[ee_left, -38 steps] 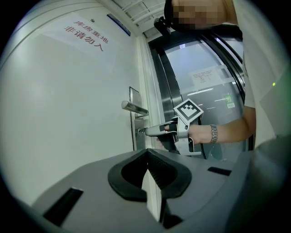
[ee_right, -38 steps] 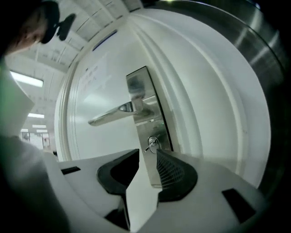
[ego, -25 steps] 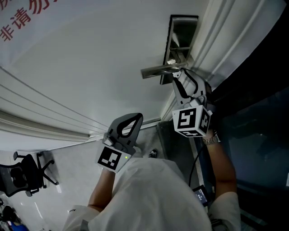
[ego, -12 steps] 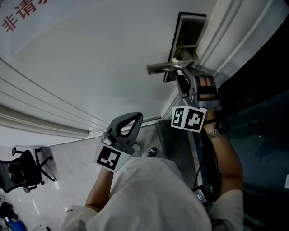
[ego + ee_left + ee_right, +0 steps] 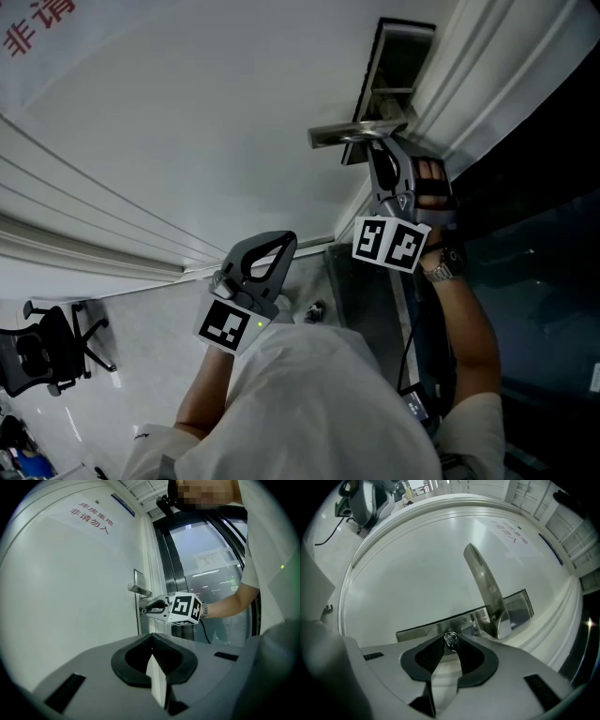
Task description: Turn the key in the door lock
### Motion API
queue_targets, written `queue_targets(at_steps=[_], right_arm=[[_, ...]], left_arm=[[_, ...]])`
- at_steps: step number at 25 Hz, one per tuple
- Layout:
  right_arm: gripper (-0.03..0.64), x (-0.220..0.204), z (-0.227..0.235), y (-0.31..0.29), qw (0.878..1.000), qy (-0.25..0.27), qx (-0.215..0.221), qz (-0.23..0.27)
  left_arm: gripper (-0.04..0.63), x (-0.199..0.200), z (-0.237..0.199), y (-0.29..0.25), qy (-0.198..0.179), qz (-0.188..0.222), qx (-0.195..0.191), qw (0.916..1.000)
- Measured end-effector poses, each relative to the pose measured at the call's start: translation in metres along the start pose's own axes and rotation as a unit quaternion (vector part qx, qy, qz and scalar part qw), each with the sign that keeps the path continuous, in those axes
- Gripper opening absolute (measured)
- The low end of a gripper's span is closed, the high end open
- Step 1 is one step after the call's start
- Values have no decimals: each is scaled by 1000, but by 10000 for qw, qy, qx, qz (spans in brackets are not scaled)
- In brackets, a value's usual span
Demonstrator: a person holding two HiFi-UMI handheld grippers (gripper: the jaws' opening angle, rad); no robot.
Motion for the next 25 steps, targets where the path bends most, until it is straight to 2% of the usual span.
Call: queue_targets(at_steps=[4, 10, 13, 15, 18, 20, 22, 25], right_arm=[[87, 0, 2, 1, 9981, -587, 181, 87], [84, -1, 6, 1, 9876, -1528, 289, 225], [75, -1, 8, 0, 9781, -2035, 362, 236], [21, -3, 10, 0, 9667, -2512, 396, 276], [11, -4, 12, 0, 9352, -3476, 564, 365], [11, -6, 13, -1, 9054, -4167, 713, 393], [11, -9, 14, -2, 8615, -4973, 921, 450], [12, -13, 15, -3, 7883, -6014, 1181, 552]], left_arm=[[3, 0, -1, -1, 47, -18, 12, 10000], [3, 1, 1, -3, 23, -3, -7, 10000], [4, 0, 2, -4, 50, -17, 10, 10000], [3, 0, 3, -5, 17, -4, 11, 10000], [3, 2, 3, -5, 23, 18, 29, 10000], [3, 3, 2, -5, 25, 43, 57, 10000], [3, 3, 2, -5, 31, 55, 84, 9999], [3, 3, 3, -6, 48, 56, 111, 9999]])
Point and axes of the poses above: the fingertips, and each gripper's own axes: y backward along the fingers, z to its right, x out of its top, the point moved 1 cm from there along y, backward along the fingers, and after that the axes turned 4 degrees about -z, right-handed, at the moved point
